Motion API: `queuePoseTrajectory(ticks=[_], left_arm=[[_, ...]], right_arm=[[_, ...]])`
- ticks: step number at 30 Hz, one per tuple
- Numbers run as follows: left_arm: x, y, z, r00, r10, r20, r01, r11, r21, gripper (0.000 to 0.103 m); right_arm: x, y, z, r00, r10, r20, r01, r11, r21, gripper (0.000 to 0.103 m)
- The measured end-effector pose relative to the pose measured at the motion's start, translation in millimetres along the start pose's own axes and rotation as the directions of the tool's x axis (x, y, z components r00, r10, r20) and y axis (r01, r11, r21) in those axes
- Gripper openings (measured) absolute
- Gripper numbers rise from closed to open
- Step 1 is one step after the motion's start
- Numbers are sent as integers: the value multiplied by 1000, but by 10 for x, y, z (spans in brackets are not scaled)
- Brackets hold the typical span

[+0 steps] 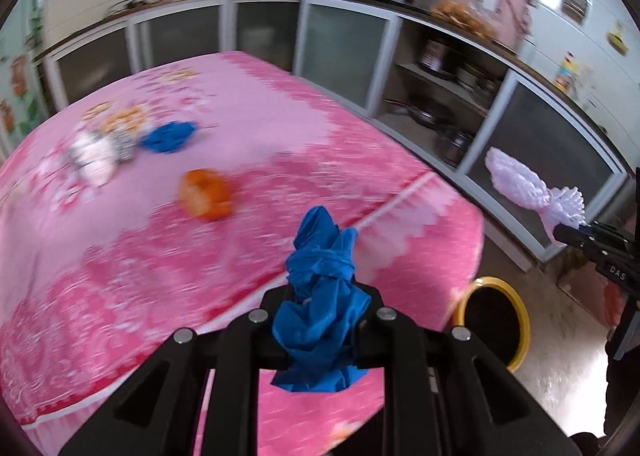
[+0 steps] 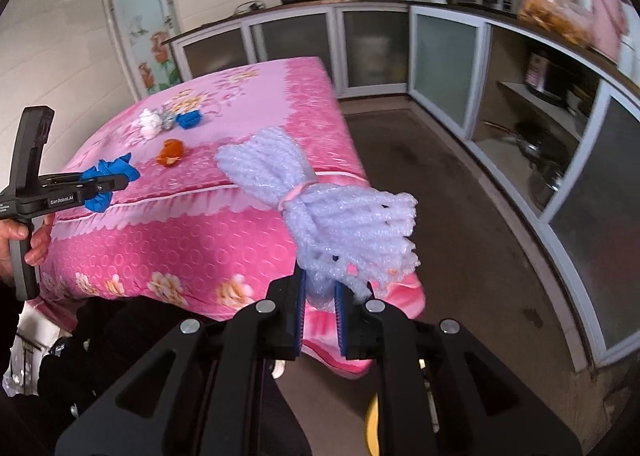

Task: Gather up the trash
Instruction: 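Carry the blue cloth and mesh net over the yellow bin and release both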

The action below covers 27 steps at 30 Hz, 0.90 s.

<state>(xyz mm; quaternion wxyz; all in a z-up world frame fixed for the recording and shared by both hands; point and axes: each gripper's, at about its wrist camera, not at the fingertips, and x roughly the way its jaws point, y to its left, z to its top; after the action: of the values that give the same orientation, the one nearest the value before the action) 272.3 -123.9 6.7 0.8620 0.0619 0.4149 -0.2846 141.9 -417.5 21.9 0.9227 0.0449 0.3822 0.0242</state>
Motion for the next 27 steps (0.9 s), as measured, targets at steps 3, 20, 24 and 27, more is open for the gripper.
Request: queuePoseTrajectory(ticks=[3,20,24,27], left_arm=[[108,-297,51,999,-45,-9,45,998,46,17],[594,-1972,149,961,-257,-106,277,917,286,17],[740,-2328,61,944,-292,-151,326,888,323,17],[889,-2546,-72,932,-304,-199,357,870,340,17]], right_arm=[[-136,-167,-110,999,-31,8,31,999,31,12],[-651,-964,-937,978,-205,-34,207,953,221,12],[-707,-1126,-1148,969,-237,-68,247,934,259,12],[-706,-1263,-1338,963,-249,-99,268,916,299,12]])
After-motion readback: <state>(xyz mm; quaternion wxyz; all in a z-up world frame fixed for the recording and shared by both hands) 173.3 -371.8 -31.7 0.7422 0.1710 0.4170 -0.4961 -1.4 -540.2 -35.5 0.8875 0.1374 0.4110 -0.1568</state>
